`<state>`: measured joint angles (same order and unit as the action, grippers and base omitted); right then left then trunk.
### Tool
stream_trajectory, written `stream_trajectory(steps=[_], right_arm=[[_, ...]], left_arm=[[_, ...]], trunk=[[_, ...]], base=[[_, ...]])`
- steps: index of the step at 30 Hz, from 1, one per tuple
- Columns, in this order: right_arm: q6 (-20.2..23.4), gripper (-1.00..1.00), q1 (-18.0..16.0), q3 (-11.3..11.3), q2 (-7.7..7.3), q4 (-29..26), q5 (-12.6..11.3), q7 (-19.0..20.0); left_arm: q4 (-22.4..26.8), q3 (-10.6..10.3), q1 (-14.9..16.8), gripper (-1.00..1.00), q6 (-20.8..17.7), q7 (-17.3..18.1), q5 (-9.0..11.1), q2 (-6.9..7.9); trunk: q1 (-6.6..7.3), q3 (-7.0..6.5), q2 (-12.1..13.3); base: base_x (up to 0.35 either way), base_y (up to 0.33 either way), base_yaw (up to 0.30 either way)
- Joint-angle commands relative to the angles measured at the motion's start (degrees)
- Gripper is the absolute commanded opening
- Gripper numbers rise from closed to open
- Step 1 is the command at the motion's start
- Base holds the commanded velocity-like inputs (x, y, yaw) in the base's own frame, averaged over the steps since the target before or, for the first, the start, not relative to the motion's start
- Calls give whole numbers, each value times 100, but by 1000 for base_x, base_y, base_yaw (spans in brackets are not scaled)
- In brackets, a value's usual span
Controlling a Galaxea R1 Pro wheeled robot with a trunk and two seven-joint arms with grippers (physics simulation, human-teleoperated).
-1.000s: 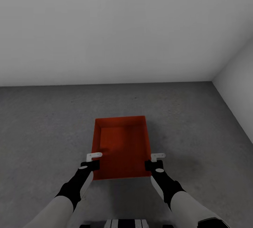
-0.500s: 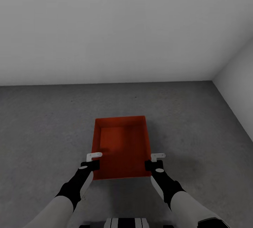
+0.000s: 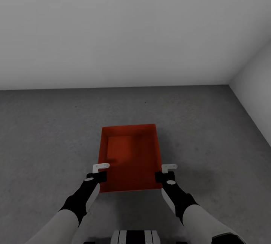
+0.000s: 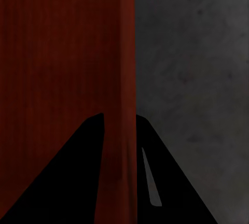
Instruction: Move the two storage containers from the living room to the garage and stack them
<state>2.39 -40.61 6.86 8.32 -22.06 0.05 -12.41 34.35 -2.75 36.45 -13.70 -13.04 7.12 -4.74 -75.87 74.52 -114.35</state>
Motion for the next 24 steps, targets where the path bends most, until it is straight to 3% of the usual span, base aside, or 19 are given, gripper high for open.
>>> stream_trajectory(steps=[1, 12, 24], right_arm=[[24, -100, 1, -53, -58, 9, -14, -68], [24, -100, 1, -53, -58, 9, -13, -68], [24, -100, 1, -53, -58, 9, -14, -68]], left_arm=[[99, 56, 3, -100, 69, -58, -53, 8], [99, 56, 3, -100, 69, -58, -52, 8], [99, 56, 3, -100, 69, -58, -52, 8]], trunk=[[-22, 22, -43], [-66, 58, -123], [-307, 255, -564]], base=[[0, 0, 0], [0, 0, 0], [0, 0, 0]])
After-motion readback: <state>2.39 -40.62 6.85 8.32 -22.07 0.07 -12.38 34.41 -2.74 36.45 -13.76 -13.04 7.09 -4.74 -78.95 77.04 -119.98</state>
